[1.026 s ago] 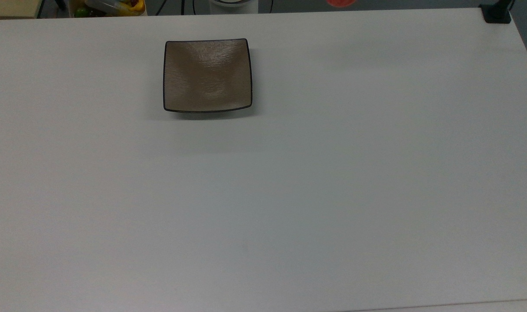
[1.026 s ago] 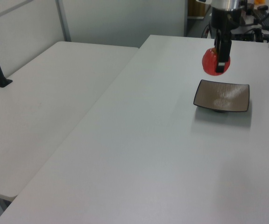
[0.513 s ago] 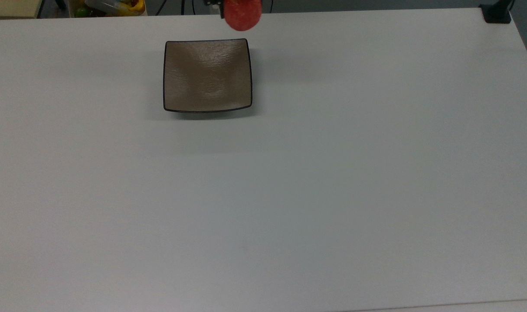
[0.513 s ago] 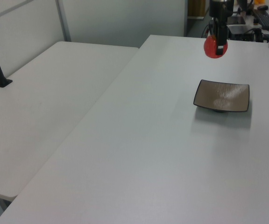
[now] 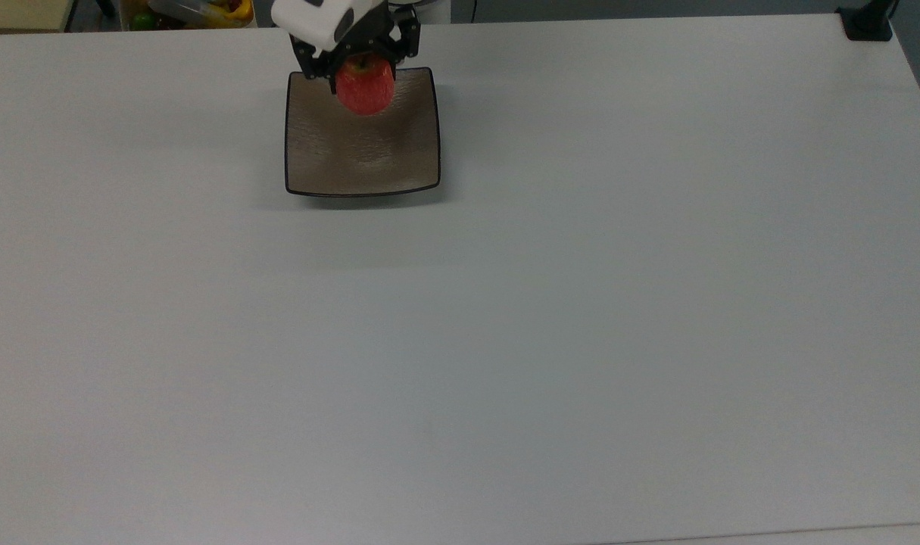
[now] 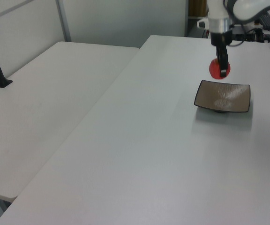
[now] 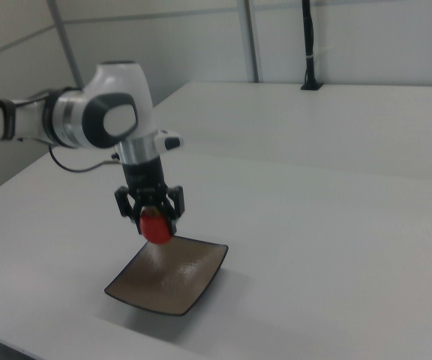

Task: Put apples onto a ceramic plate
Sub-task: 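Lower the held apple onto the center of the brown plate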

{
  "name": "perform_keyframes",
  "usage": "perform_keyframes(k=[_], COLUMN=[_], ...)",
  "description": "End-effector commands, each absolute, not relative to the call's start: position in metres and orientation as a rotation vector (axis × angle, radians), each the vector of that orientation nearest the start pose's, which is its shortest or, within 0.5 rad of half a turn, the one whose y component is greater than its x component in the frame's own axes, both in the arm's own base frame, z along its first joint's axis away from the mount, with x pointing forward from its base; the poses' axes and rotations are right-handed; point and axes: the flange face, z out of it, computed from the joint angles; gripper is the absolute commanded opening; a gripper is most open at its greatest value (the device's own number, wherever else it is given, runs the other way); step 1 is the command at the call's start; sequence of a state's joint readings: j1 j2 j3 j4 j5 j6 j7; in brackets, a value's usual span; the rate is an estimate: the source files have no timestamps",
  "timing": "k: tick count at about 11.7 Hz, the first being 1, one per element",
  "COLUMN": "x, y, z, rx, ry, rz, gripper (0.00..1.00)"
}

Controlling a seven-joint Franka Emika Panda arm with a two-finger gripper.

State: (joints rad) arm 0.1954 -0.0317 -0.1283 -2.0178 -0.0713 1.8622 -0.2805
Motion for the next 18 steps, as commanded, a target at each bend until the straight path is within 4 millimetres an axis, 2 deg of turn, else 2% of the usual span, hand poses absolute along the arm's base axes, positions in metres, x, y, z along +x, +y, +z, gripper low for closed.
perform_keyframes(k=[1, 3, 6, 7, 10, 11, 13, 15, 16, 18], x=[0.523, 0.522, 0.523, 0.523, 0.524, 0.524, 0.527, 0.539, 0.545, 0.557], y=[0.017, 0.015, 0.015, 0.015, 0.014, 0.014, 0.015, 0.024, 0.030, 0.038], z=[0.390, 0.356, 0.341, 0.338, 0.338, 0.338, 0.352, 0.379, 0.397, 0.450], rx=[-3.144, -3.144, -3.144, -3.144, -3.145, -3.147, -3.162, -3.202, -3.215, -3.221], ry=[-0.593, -0.593, -0.595, -0.593, -0.583, -0.575, -0.529, -0.352, -0.268, -0.241], rz=[0.221, 0.228, 0.236, 0.245, 0.253, 0.250, 0.212, 0.113, 0.088, 0.086], gripper=[0.13, 0.13, 0.14, 0.22, 1.00, 1.00, 1.00, 1.00, 1.00, 1.00])
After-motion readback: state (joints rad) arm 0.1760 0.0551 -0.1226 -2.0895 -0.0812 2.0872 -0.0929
